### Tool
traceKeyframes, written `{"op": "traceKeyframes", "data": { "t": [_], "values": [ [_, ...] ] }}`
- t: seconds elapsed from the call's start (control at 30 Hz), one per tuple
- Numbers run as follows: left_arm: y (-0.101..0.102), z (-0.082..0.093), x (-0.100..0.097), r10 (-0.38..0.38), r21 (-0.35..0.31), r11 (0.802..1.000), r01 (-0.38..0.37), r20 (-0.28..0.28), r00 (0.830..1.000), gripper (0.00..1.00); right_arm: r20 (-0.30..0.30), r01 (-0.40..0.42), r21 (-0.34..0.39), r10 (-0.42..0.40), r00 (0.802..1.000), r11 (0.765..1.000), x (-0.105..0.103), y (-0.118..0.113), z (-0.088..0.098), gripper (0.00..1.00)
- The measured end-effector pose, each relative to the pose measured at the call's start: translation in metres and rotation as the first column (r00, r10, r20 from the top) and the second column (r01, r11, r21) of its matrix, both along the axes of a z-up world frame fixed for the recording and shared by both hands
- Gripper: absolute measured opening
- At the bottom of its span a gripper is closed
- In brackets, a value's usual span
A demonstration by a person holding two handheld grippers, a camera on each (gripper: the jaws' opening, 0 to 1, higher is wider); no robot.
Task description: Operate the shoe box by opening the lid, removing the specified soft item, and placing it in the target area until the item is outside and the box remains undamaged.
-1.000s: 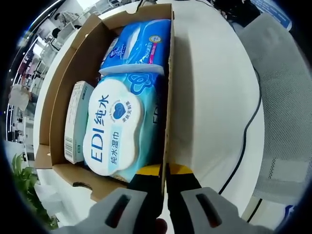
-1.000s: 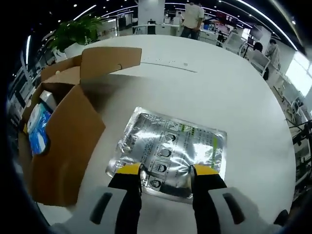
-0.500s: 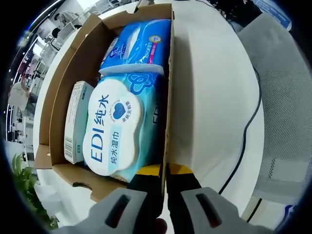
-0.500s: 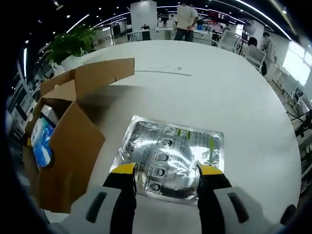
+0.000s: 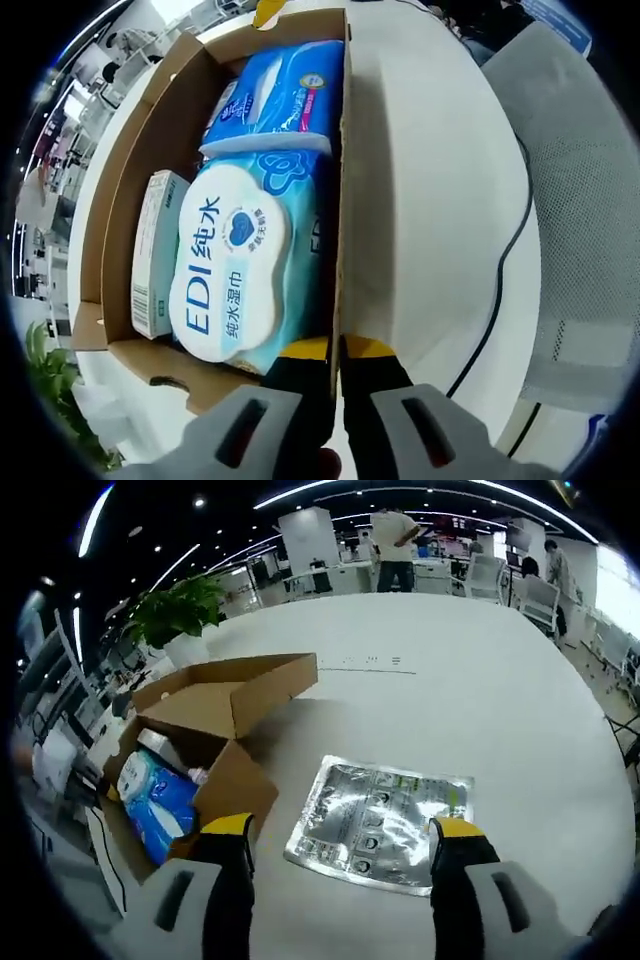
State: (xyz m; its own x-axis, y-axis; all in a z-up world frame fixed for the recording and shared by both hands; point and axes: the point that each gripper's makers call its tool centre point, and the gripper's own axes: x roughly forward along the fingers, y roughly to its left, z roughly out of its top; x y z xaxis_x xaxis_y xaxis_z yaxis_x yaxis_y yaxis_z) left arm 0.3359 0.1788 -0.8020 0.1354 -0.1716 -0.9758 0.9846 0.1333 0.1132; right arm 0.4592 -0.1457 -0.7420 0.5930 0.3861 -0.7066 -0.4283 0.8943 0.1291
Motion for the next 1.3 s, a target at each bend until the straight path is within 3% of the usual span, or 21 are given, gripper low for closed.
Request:
{"op": "traceKeyframes", "data": {
  "t": [0.13,0.23,0.33,0.37,0.43,0.53,0.63,0.7,0.8,0.87,0.93,1.0,1.03,1.07,1.17,1.3],
  "values": [
    [0.000,0.000,0.000,-0.007,-0.001,1.000,0.007,0.008,1.000,0.01,0.059,-0.059,0.031,0.057,0.997,0.998,-0.010,0.009,0.026,0.74],
    [0.000,0.000,0.000,-0.009,-0.003,1.000,0.009,0.012,1.000,0.01,0.065,-0.105,-0.003,0.105,0.992,0.995,-0.019,0.011,0.036,0.72],
    [0.000,0.000,-0.001,-0.011,-0.004,1.000,0.011,0.016,1.000,0.01,0.018,-0.168,0.018,0.167,0.986,0.986,-0.034,0.022,0.040,0.64],
    [0.000,0.000,-0.001,-0.009,-0.004,1.000,0.009,0.018,1.000,0.01,0.005,-0.200,-0.013,0.200,0.980,0.980,-0.039,0.024,0.041,0.62],
    [0.000,0.000,-0.001,-0.008,-0.005,1.000,0.008,0.020,1.000,0.01,-0.009,-0.279,-0.076,0.279,0.960,0.957,-0.048,0.028,0.044,0.57],
    [0.001,0.001,-0.001,-0.007,-0.007,1.000,0.007,0.023,1.000,0.01,-0.085,-0.370,-0.075,0.363,0.928,0.926,-0.068,0.040,0.044,0.56],
    [0.001,0.001,-0.001,0.000,-0.005,1.000,0.000,0.022,1.000,0.01,-0.075,-0.458,-0.113,0.452,0.889,0.882,-0.079,0.050,0.053,0.50],
    [0.001,0.001,-0.002,0.000,-0.005,1.000,0.000,0.021,1.000,0.01,-0.100,-0.485,-0.102,0.476,0.873,0.868,-0.086,0.052,0.055,0.48],
    [0.001,0.000,-0.002,0.001,-0.009,1.000,-0.001,0.027,1.000,0.02,-0.122,-0.493,-0.128,0.480,0.869,0.860,-0.088,0.047,0.057,0.48],
    [0.001,0.000,-0.002,0.005,-0.011,1.000,-0.005,0.027,1.000,0.02,-0.088,-0.544,-0.187,0.538,0.838,0.818,-0.086,0.049,0.064,0.48],
    [0.001,0.000,-0.003,0.006,-0.011,1.000,-0.005,0.027,1.000,0.02,-0.099,-0.582,-0.207,0.575,0.812,0.787,-0.090,0.053,0.068,0.49],
    [0.001,0.000,-0.003,0.005,-0.012,1.000,-0.005,0.027,1.000,0.02,-0.106,-0.601,-0.220,0.593,0.798,0.769,-0.093,0.055,0.070,0.49],
    [0.001,0.000,-0.004,0.005,-0.013,1.000,-0.005,0.028,1.000,0.02,-0.123,-0.628,-0.256,0.619,0.776,0.735,-0.090,0.051,0.061,0.49],
    [0.001,0.000,-0.004,0.005,-0.013,1.000,-0.004,0.030,1.000,0.02,-0.128,-0.637,-0.271,0.629,0.767,0.721,-0.092,0.052,0.062,0.49],
    [0.001,-0.001,-0.005,0.005,-0.017,1.000,-0.004,0.037,0.999,0.02,-0.142,-0.633,-0.291,0.622,0.770,0.717,-0.096,0.056,0.062,0.49],
    [0.001,-0.001,-0.006,0.001,-0.014,1.000,-0.001,0.030,1.000,0.02,-0.170,-0.683,-0.343,0.672,0.721,0.645,-0.103,0.060,0.066,0.48]
  ]
}}
